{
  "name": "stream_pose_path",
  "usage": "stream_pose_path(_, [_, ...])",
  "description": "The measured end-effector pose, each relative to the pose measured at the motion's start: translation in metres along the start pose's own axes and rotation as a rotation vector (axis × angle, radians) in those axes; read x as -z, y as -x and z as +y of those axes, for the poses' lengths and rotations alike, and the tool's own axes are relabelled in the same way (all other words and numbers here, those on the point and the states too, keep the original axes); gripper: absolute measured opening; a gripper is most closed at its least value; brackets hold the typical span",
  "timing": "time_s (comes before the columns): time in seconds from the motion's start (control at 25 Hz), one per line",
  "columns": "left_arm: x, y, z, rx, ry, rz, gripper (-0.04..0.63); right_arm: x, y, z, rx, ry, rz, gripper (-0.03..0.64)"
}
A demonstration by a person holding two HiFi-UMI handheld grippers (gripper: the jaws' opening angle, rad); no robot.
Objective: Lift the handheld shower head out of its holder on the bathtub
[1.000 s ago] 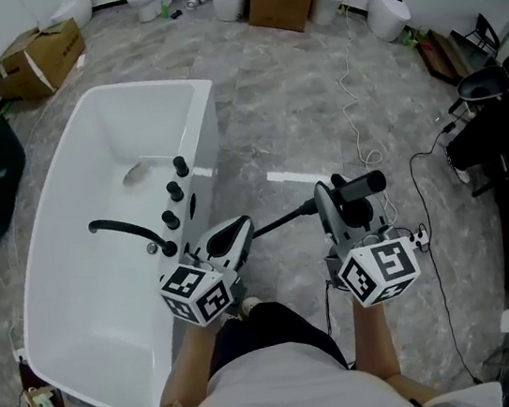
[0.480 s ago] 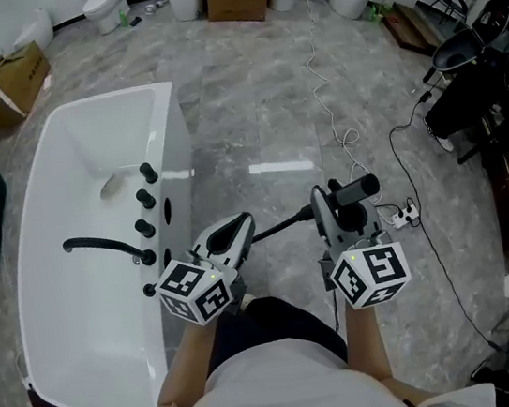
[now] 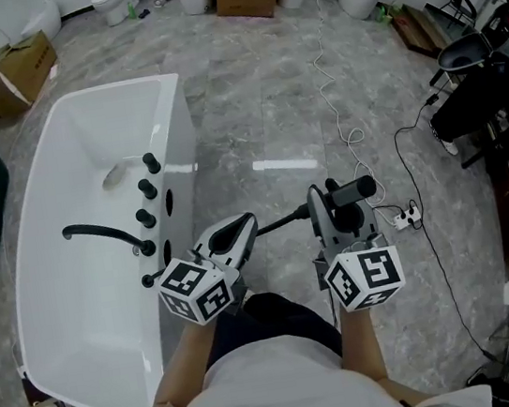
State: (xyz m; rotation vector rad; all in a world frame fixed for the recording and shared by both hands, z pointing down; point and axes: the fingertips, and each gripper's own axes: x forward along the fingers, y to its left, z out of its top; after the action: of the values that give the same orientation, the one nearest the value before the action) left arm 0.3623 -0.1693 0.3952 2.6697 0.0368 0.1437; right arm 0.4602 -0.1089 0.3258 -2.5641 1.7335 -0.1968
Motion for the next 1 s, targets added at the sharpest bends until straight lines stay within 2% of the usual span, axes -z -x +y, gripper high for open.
stream_pose_path(0.64, [-0.001, 0.009, 0.007, -0.019, -0.007, 0.013, 0.012, 0.003, -0.008, 0.006, -0.002, 0.01, 0.012, 0.127])
stream_pose_path(1.0, [0.007, 0.012, 0.013, -0.029, 0.024, 0.008, 0.012, 0.009, -0.009, 0.007, 0.009, -0.008, 0.016, 0.127])
